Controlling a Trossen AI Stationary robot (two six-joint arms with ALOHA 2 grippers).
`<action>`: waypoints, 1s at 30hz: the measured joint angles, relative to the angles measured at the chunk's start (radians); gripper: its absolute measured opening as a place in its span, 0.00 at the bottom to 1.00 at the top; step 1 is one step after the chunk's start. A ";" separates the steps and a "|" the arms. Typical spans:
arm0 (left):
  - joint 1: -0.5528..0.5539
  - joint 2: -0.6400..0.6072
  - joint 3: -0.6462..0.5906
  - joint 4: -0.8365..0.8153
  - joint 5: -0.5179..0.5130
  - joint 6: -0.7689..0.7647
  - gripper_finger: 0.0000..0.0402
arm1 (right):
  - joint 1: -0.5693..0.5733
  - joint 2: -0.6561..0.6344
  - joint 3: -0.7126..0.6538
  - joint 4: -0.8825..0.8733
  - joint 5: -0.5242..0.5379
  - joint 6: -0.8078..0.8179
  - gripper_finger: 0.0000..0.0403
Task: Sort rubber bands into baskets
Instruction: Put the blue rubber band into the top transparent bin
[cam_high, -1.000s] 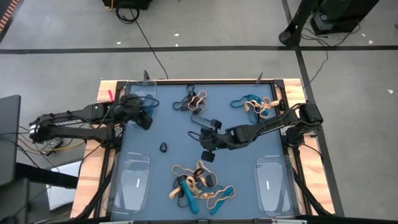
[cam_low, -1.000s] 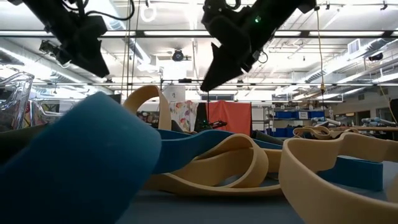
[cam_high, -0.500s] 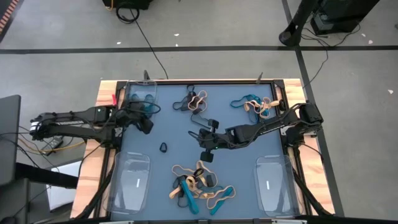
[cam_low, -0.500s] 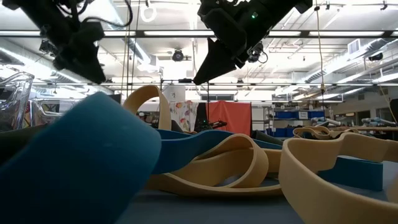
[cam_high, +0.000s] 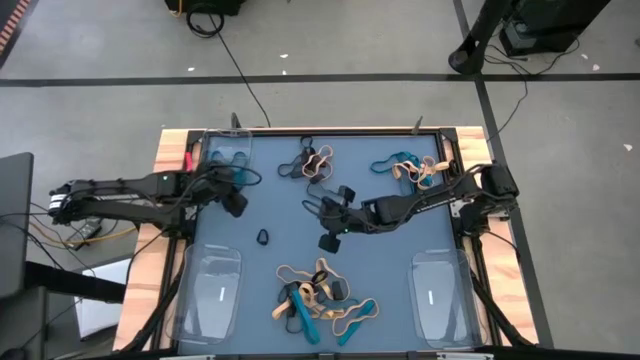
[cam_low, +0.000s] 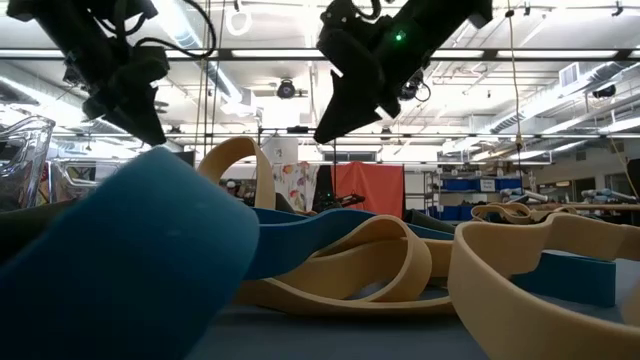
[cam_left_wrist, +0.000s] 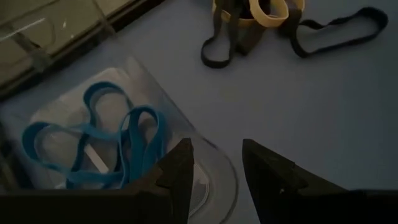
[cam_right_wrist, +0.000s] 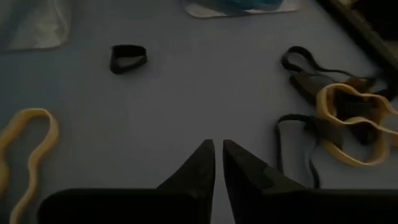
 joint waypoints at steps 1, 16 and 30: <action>0.000 0.018 0.008 0.001 0.000 0.020 0.35 | -0.005 0.000 0.000 0.007 -0.041 -0.004 0.12; -0.178 0.259 0.024 0.329 0.212 0.150 0.28 | 0.129 0.131 0.000 0.255 -0.360 -0.159 0.12; -0.552 0.414 0.025 0.721 0.107 0.119 0.27 | 0.317 0.162 0.001 0.250 -0.365 -0.058 0.13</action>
